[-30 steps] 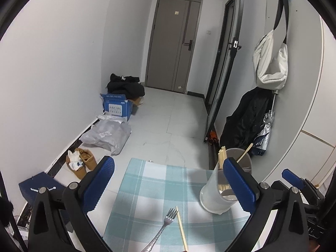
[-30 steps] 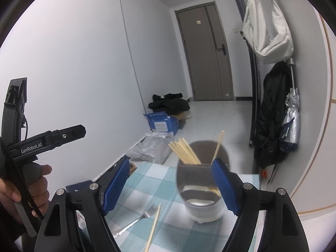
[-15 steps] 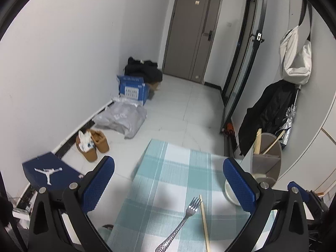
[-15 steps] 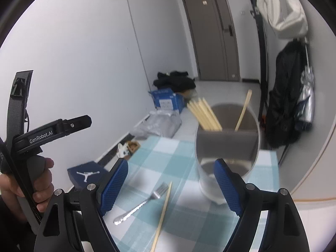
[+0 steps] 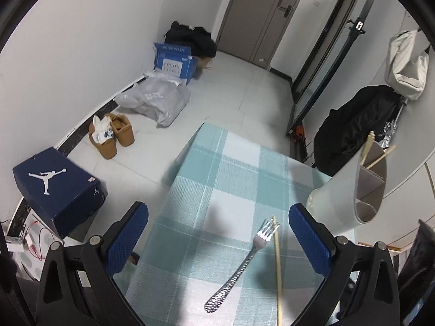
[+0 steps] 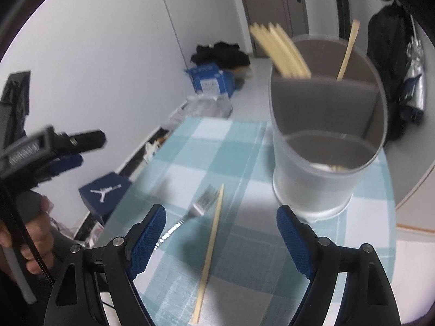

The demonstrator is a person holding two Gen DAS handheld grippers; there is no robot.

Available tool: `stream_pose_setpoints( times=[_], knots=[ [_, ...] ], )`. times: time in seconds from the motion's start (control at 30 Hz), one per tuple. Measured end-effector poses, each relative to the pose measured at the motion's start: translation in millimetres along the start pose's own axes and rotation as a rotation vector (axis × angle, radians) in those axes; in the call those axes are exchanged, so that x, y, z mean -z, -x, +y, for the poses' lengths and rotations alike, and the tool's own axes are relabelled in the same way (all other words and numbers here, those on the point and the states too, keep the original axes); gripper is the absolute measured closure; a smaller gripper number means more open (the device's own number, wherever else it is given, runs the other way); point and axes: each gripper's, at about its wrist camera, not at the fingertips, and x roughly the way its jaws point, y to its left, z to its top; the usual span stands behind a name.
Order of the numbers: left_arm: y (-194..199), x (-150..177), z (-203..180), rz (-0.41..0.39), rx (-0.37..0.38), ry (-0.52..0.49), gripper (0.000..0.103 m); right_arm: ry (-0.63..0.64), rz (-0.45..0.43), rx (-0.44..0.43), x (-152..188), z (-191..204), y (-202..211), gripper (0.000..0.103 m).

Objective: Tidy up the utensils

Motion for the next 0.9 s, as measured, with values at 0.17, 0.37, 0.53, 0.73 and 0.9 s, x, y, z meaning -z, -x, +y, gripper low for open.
stream_pose_setpoints(
  times=[0.17, 0.37, 0.53, 0.73, 0.9],
  knots=[
    [-11.2, -0.7, 11.9, 0.062, 0.012, 0.032, 0.002, 0.027, 0.08, 0.018, 6.9, 2.2, -31.1, 0.019],
    [-23.5, -2.1, 24.9, 0.121, 0.023, 0.072, 0.002, 0.062, 0.156, 0.008, 13.3, 11.0, -59.7, 0.032],
    [-25.0, -5.2, 35.1, 0.128, 0.024, 0.101, 0.002, 0.101, 0.196, 0.062, 9.1, 13.5, -78.7, 0.054],
    [-29.0, -5.9, 41.9, 0.147, 0.03, 0.127, 0.002, 0.171, 0.216, 0.074, 7.6, 26.2, -87.7, 0.09],
    [-31.0, -6.7, 42.8, 0.158, 0.032, 0.135, 0.002, 0.187, 0.248, 0.064, 10.6, 25.5, -84.8, 0.098]
  ],
)
